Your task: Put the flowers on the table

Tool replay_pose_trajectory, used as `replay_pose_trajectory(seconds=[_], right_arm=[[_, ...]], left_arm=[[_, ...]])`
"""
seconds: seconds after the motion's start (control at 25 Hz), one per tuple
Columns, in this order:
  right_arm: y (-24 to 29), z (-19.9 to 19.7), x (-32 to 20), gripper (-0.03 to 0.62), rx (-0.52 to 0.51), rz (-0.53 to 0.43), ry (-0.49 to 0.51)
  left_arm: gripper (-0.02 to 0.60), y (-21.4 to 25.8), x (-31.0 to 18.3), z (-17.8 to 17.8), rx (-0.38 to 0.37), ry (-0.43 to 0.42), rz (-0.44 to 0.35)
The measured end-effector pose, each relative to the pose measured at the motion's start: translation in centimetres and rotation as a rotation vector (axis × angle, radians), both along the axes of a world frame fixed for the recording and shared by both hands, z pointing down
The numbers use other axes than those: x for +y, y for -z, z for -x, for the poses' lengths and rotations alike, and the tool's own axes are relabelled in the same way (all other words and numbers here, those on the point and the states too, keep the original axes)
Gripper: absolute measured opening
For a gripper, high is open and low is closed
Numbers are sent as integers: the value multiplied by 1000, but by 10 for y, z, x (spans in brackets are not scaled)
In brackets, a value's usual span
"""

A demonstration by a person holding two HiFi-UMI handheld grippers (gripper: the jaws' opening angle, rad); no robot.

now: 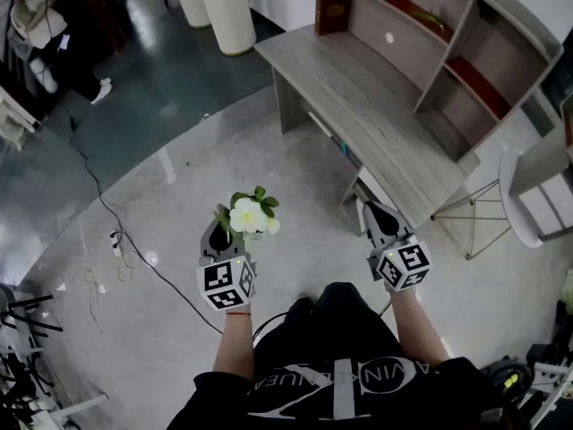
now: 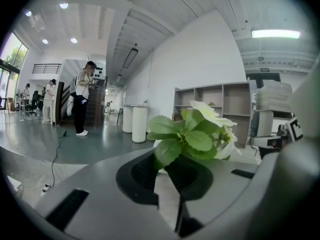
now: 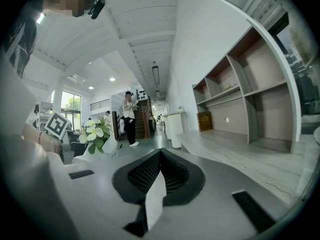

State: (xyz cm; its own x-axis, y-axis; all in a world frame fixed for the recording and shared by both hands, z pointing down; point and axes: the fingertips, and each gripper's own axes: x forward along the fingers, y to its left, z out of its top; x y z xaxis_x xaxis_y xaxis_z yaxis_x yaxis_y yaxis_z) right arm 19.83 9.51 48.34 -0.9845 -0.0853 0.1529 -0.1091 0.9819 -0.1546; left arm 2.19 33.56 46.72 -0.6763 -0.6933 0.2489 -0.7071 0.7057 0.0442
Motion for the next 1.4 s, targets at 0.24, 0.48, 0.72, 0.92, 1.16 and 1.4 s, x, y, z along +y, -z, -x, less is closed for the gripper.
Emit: replay_pose_trajectory(seconds=[0.24, 0.48, 0.72, 0.92, 1.16, 1.4], right_arm=[[-5, 16, -10, 9, 19, 8, -10], [-13, 41, -34, 9, 19, 16, -28], [-10, 89, -62, 9, 1, 18, -51], [-9, 127, -82, 10, 7, 21, -44], [-8, 164, -111, 9, 12, 28, -53], [-14, 188, -146, 9, 19, 40, -88]], left_arm=[[40, -9, -14, 18, 28, -11, -1], [40, -18, -44, 43, 31, -48, 9], [40, -8, -81, 91, 11, -85, 15], [38, -6, -106, 124, 20, -99, 17], [39, -9, -138, 165, 42, -106, 21], [38, -7, -188, 201, 33, -158, 22]])
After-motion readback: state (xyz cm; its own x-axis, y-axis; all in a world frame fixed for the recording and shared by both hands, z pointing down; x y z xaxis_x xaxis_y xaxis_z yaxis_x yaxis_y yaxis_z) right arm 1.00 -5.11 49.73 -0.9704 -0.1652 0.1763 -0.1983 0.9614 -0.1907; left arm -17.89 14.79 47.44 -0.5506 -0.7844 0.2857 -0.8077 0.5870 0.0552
